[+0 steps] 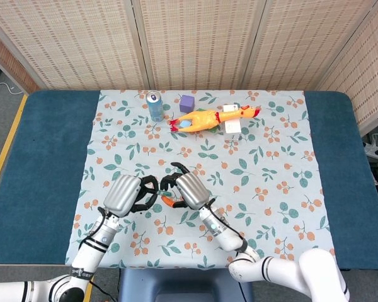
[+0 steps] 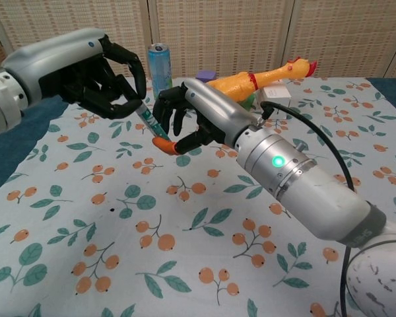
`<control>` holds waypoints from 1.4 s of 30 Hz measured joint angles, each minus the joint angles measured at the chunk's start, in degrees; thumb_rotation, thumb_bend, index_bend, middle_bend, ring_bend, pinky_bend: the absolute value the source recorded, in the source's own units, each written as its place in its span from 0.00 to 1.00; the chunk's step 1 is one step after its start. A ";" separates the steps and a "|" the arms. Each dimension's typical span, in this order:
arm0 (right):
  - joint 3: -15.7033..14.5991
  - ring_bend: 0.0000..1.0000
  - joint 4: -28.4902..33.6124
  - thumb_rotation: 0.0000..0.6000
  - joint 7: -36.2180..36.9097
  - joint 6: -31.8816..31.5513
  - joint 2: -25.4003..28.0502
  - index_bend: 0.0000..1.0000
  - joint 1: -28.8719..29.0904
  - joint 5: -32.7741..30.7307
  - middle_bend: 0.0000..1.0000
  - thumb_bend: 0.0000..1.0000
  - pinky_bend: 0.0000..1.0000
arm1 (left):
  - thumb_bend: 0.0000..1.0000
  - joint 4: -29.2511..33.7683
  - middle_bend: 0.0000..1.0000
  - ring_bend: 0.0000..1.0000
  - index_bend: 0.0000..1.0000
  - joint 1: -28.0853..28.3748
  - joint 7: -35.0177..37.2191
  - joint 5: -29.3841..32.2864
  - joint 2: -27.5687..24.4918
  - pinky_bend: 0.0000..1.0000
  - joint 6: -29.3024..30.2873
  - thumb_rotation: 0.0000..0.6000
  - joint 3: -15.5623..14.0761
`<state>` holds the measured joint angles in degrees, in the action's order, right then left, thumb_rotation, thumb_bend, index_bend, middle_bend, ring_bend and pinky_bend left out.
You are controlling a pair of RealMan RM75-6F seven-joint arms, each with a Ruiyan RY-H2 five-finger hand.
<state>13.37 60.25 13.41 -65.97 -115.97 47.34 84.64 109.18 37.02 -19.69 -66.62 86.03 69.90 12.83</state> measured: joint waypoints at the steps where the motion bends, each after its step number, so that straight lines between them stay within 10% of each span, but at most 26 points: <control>1: -0.03 0.51 0.07 1.00 0.02 0.04 0.07 0.85 0.00 0.02 0.83 0.36 0.14 | 0.98 0.03 0.98 0.77 0.70 -0.01 0.27 -0.08 -0.10 0.96 -0.01 1.00 0.08; 19: -1.10 0.51 0.37 1.00 -3.04 -0.23 2.75 0.85 -0.39 1.29 0.83 0.36 0.14 | 0.92 1.98 0.96 0.77 0.67 -0.83 6.95 0.19 -3.76 0.96 -1.80 1.00 0.91; 35: -2.48 0.49 4.35 1.00 -29.43 5.52 11.05 0.83 -1.42 -3.32 0.83 0.36 0.14 | 0.84 -15.70 0.80 0.72 0.56 1.12 1.84 3.48 2.54 0.87 -7.21 1.00 -3.96; 42: -2.77 0.38 7.03 1.00 -39.56 9.76 12.71 0.62 -2.14 -9.90 0.71 0.36 0.12 | 0.64 -21.25 0.57 0.62 0.40 1.92 0.37 2.24 5.74 0.82 -8.67 1.00 -5.44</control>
<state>10.60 67.28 -26.15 -56.21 -103.26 45.19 74.74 87.93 38.94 -19.32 -64.38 91.77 61.23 7.39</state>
